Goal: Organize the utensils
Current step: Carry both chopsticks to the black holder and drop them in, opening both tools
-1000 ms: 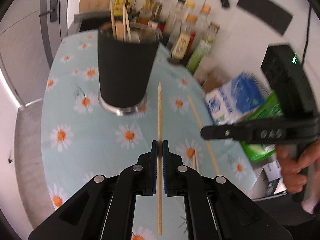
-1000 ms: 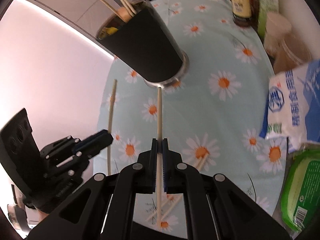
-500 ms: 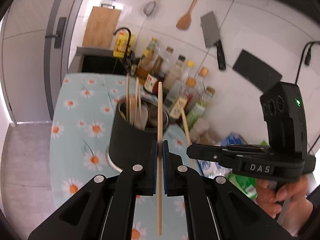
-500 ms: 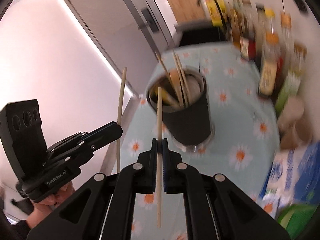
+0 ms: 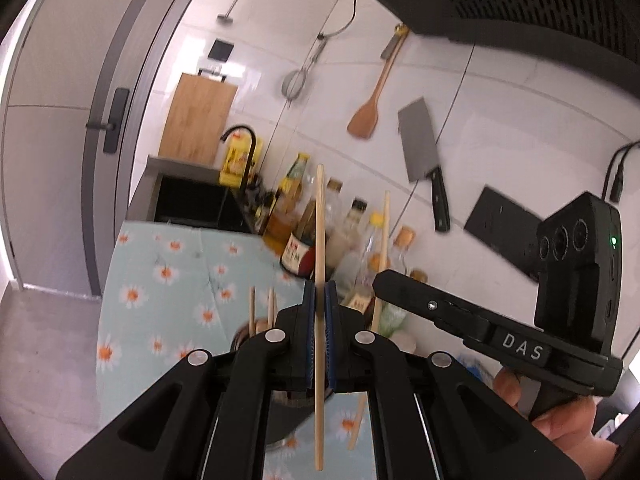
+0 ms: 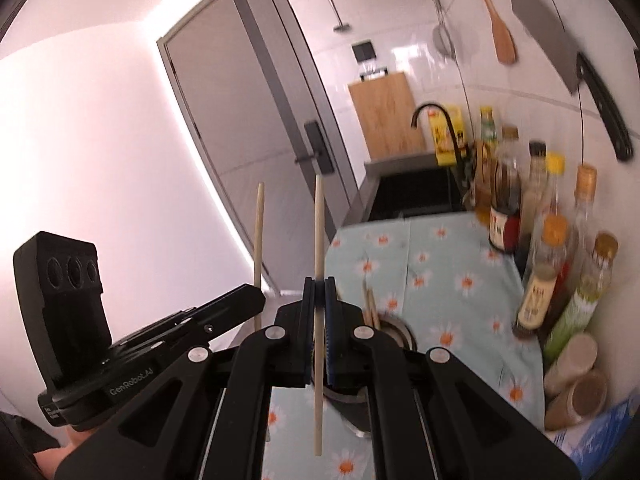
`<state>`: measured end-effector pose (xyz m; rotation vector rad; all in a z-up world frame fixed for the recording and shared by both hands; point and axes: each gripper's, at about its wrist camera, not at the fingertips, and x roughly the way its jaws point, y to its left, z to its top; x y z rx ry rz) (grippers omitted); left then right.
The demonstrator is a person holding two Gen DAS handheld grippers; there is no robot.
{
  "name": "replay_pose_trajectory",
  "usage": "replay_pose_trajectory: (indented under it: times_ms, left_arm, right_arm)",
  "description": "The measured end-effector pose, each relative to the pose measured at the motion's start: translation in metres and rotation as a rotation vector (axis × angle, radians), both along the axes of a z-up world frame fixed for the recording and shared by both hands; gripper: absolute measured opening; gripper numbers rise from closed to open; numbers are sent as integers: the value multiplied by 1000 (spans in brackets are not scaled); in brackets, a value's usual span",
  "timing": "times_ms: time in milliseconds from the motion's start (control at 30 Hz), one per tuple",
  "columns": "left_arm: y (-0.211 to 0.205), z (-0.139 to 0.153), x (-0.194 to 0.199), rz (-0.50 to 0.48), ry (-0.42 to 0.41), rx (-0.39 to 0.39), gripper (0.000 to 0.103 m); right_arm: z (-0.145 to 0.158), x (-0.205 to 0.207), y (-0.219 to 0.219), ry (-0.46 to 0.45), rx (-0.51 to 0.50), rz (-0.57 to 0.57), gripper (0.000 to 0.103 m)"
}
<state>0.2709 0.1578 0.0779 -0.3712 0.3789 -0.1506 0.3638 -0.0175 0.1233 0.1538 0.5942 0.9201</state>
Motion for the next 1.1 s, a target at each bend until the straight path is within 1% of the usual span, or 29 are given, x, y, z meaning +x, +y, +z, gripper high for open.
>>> replay_pose_trajectory:
  times_ms: [100, 200, 233, 300, 433, 500, 567, 600, 700, 833, 967, 1033, 1100]
  left_arm:
    - [3, 5, 8, 4, -62, 4, 4]
    - [6, 6, 16, 10, -104, 6, 4]
    - [7, 5, 20, 11, -119, 9, 4]
    - [8, 1, 26, 15, -131, 16, 4]
    - [11, -7, 39, 17, -138, 32, 4]
    - [13, -13, 44, 15, -131, 30, 4]
    - [13, -20, 48, 21, -101, 36, 4]
    - [14, -25, 50, 10, -83, 24, 4]
    - [12, -36, 52, 9, -66, 29, 4]
    - [9, -50, 54, 2, -41, 23, 4]
    - [4, -58, 51, -9, -18, 52, 4]
    - [5, -61, 50, -18, 2, 34, 5]
    - [6, -62, 47, -9, 11, 31, 4]
  right_arm:
    - [10, 7, 1, -54, 35, -16, 6]
    - [15, 13, 4, -88, 56, -20, 6]
    - [16, 14, 6, -112, 56, -23, 6]
    - [16, 20, 10, -147, 52, -38, 6]
    - [8, 27, 15, -187, 45, -61, 6]
    - [2, 31, 16, -184, 49, -66, 6]
    - [-4, 36, 17, -169, 50, -66, 6]
    - [-8, 37, 18, -166, 46, -71, 6]
    - [-21, 38, 21, -161, 14, -82, 6]
    - [-39, 40, 23, -118, -2, -91, 6]
    - [-53, 39, 23, -90, -16, -95, 6]
    - [-58, 38, 23, -74, -23, -94, 6]
    - [-60, 37, 22, -60, -23, -97, 12]
